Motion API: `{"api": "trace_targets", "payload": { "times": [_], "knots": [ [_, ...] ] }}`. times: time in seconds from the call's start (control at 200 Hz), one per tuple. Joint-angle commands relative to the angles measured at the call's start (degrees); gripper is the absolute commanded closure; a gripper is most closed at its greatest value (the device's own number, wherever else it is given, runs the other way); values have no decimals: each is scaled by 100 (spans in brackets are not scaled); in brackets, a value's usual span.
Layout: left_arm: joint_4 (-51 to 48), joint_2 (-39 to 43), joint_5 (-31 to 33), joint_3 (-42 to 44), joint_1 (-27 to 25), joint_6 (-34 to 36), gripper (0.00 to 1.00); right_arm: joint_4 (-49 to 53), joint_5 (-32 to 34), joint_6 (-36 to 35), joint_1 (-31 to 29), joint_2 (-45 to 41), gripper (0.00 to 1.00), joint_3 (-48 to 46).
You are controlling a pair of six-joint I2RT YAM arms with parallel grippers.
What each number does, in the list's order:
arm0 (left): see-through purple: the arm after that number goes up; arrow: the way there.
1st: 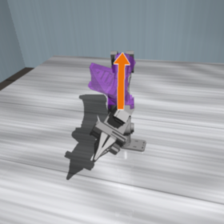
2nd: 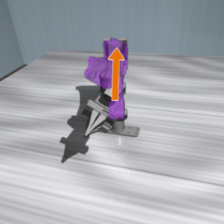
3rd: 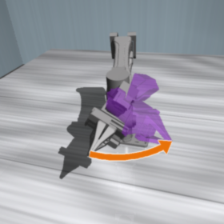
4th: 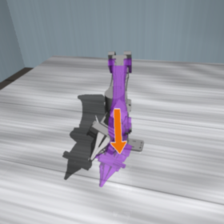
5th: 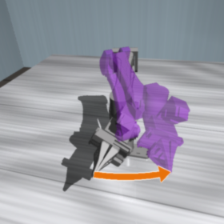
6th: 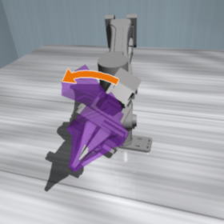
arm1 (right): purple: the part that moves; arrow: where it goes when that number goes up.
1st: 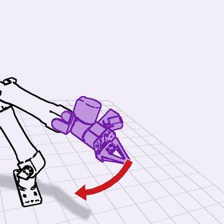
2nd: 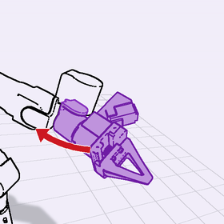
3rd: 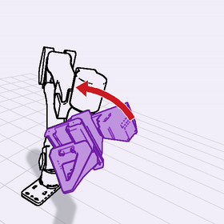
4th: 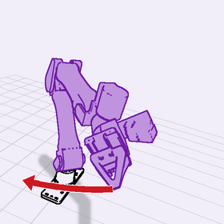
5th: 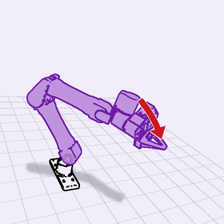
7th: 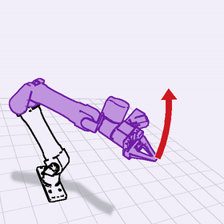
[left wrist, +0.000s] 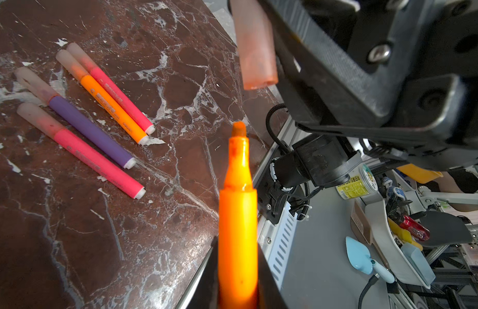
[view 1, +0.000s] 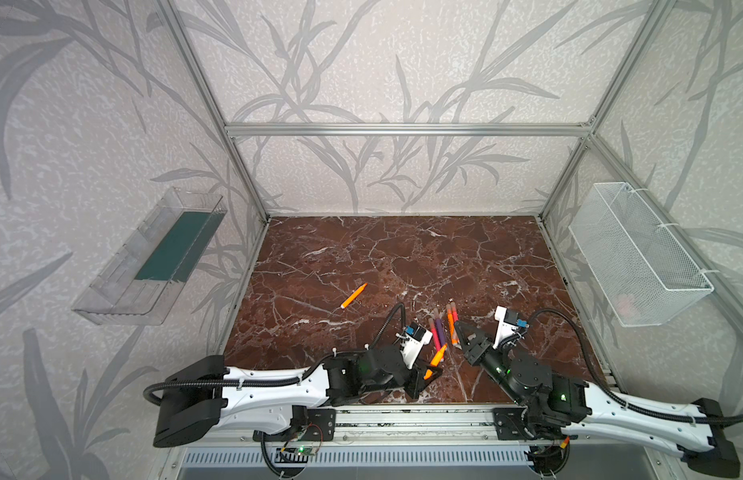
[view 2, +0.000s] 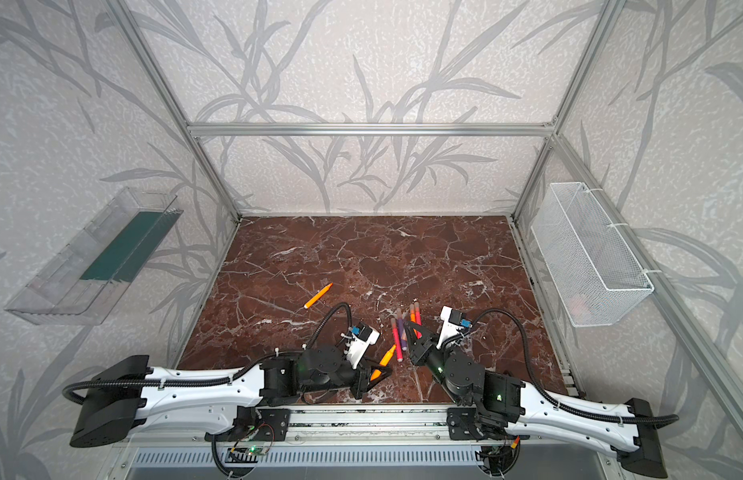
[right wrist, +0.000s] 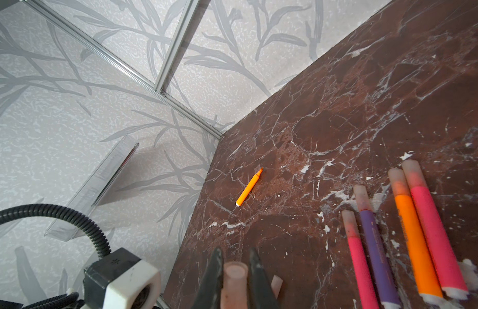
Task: Insert the pens into the pen caps
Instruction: 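Bring the pink cap toward the orange marker tip held by the left gripper, then align the pink cap above the orange marker tip with the right gripper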
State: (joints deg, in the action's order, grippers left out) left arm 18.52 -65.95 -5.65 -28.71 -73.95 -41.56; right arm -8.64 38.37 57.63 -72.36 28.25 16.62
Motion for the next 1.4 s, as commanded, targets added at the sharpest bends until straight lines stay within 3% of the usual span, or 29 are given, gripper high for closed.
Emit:
{"api": "trace_targets", "payload": {
  "times": [0.0, 0.615, 0.9, 1.394],
  "knots": [
    [377, -42, 197, -25, -58, 34, 100, -403, -69, 51, 20, 52, 94, -27],
    [524, 153, 532, 172, -84, 26, 100, -739, -154, 177, 21, 422, 96, 7],
    [548, 168, 557, 199, -84, 16, 100, -790, 227, 2, 21, 492, 97, 118],
    [604, 91, 525, 146, -84, 34, 100, -823, -66, -131, 25, 655, 99, 324]
  ]
}}
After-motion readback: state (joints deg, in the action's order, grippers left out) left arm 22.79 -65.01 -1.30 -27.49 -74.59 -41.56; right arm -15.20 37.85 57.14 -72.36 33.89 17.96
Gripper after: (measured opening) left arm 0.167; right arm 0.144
